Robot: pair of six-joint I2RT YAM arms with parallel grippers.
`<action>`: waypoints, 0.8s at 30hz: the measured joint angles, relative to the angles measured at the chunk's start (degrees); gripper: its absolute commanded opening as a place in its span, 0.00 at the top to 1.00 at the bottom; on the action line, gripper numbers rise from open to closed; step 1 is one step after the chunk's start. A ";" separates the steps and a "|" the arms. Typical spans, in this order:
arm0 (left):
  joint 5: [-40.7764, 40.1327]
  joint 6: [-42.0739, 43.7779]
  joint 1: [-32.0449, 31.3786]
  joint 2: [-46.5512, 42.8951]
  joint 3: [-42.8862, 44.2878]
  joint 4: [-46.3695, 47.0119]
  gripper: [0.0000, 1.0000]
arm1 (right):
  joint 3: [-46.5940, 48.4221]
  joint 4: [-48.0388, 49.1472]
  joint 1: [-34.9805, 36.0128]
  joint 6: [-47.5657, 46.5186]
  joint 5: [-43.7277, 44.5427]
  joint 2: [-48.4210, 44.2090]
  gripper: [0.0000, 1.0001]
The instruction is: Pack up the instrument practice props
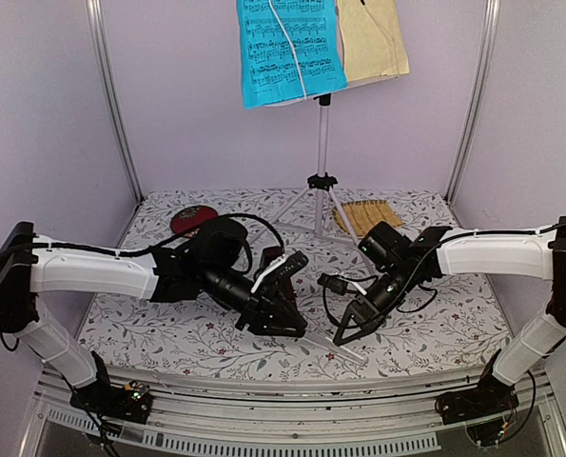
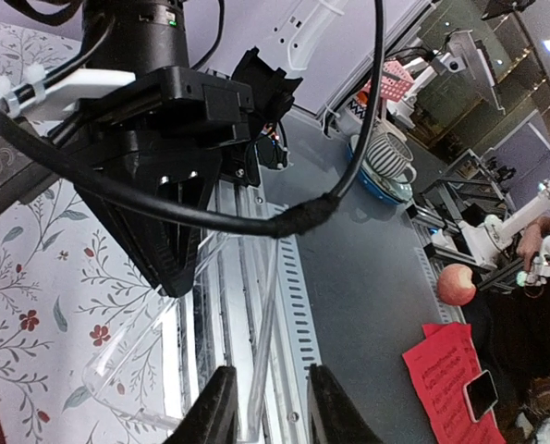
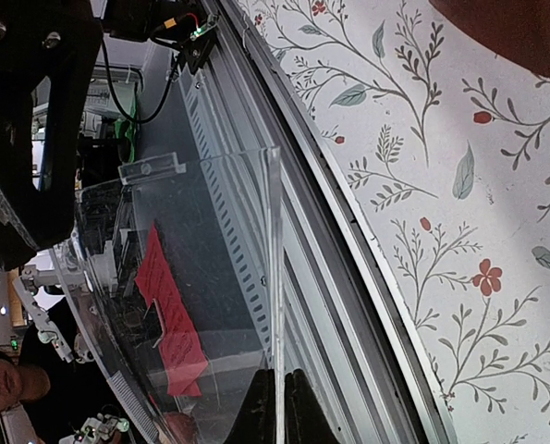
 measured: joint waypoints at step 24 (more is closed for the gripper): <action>-1.22 1.25 -0.44 1.16 0.74 -2.12 0.84 | 1.05 -0.81 0.00 -1.36 0.04 1.25 0.98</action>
